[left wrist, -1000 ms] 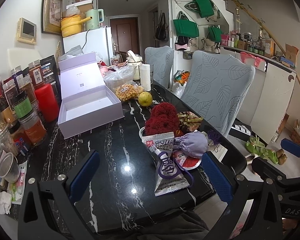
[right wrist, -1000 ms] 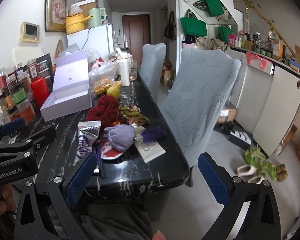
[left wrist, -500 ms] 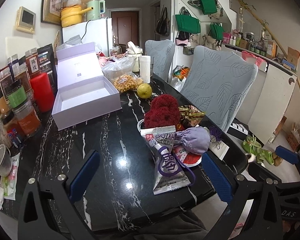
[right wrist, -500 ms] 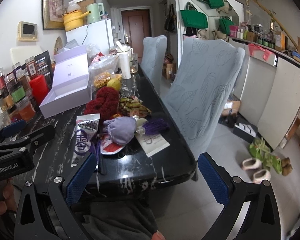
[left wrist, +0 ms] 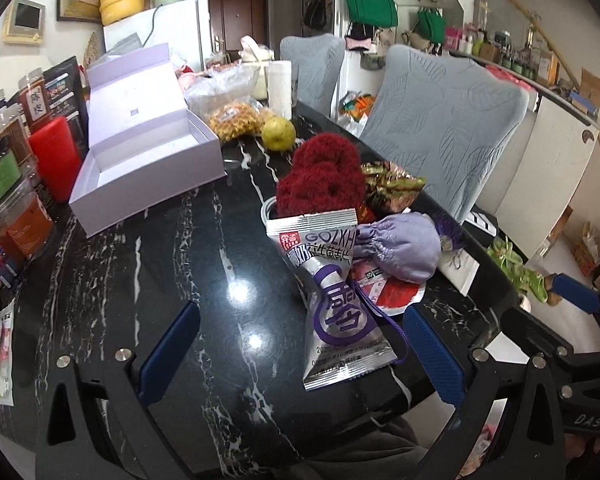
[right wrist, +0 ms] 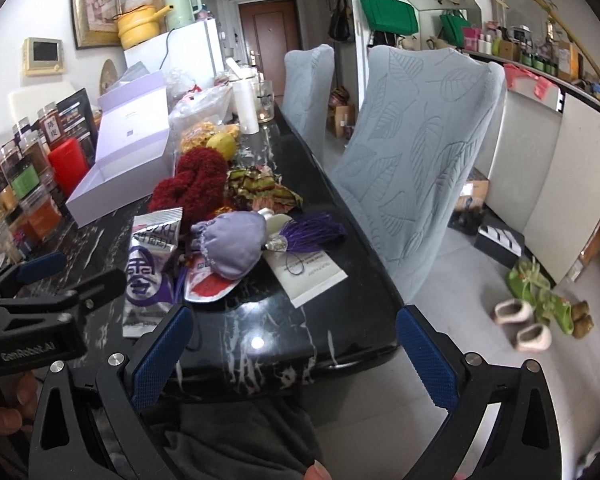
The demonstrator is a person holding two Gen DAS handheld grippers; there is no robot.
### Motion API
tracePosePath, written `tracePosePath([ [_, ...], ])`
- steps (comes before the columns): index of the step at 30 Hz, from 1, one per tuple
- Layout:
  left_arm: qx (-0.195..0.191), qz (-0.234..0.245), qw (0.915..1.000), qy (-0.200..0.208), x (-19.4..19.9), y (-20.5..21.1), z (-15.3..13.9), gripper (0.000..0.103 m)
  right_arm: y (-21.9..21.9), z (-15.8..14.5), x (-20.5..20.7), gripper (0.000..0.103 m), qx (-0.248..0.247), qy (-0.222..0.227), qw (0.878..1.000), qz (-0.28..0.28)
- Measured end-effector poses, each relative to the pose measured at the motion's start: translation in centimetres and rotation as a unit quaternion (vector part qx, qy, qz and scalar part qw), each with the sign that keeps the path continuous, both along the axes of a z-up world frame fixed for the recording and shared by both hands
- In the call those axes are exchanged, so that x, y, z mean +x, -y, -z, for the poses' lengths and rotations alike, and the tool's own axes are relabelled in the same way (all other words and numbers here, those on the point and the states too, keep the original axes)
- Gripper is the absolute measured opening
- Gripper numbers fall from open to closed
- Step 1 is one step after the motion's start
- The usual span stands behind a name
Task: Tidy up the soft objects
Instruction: 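Grasp the GOZH snack bag with the left tool while the right tool grasps the lavender pouch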
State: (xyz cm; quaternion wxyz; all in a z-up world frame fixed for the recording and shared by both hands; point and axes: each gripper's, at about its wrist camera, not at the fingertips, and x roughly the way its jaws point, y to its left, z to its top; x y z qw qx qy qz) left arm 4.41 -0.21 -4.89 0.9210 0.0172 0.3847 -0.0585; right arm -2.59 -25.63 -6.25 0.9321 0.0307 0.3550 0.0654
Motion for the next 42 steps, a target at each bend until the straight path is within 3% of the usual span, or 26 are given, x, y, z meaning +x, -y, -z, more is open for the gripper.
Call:
tracePosePath([
  [14, 0.022, -0.008, 0.9982, -0.055, 4.4, 0.3, 3.3, 0.103, -0.4, 1.9, 3.6, 0.103, 0.009, -0.025, 0.999, -0.017],
  [23, -0.001, 0.008, 0.9977, -0.067, 5.7, -0.8, 3.7, 0.1, -1.3, 2.0, 5.8, 0.103, 0.018, -0.027, 0.999, -0.036],
  [29, -0.048, 0.02, 0.9945, -0.091, 6.9, -2.0, 4.5, 0.077, -2.8, 2.4, 7.2, 0.103, 0.008, -0.035, 0.998, -0.056],
  [31, -0.045, 0.027, 0.9955, -0.079, 6.9, -1.7, 4.3, 0.059, -3.2, 2.5, 7.6, 0.103, 0.002, -0.036, 0.997, -0.061],
  [34, -0.046, 0.031, 0.9961, -0.068, 6.9, -1.5, 4.1, 0.044, -3.6, 2.6, 8.3, 0.103, -0.006, -0.037, 0.997, -0.062],
  [37, -0.059, 0.037, 0.9954, -0.066, 7.2, -1.8, 4.0, 0.036, -3.6, 2.6, 8.7, 0.103, -0.004, -0.037, 0.997, -0.062],
  [42, -0.062, 0.039, 0.9961, -0.05, 6.9, -2.9, 3.0, 0.036, -4.1, 2.8, 9.2, 0.103, -0.004, -0.04, 0.997, -0.068],
])
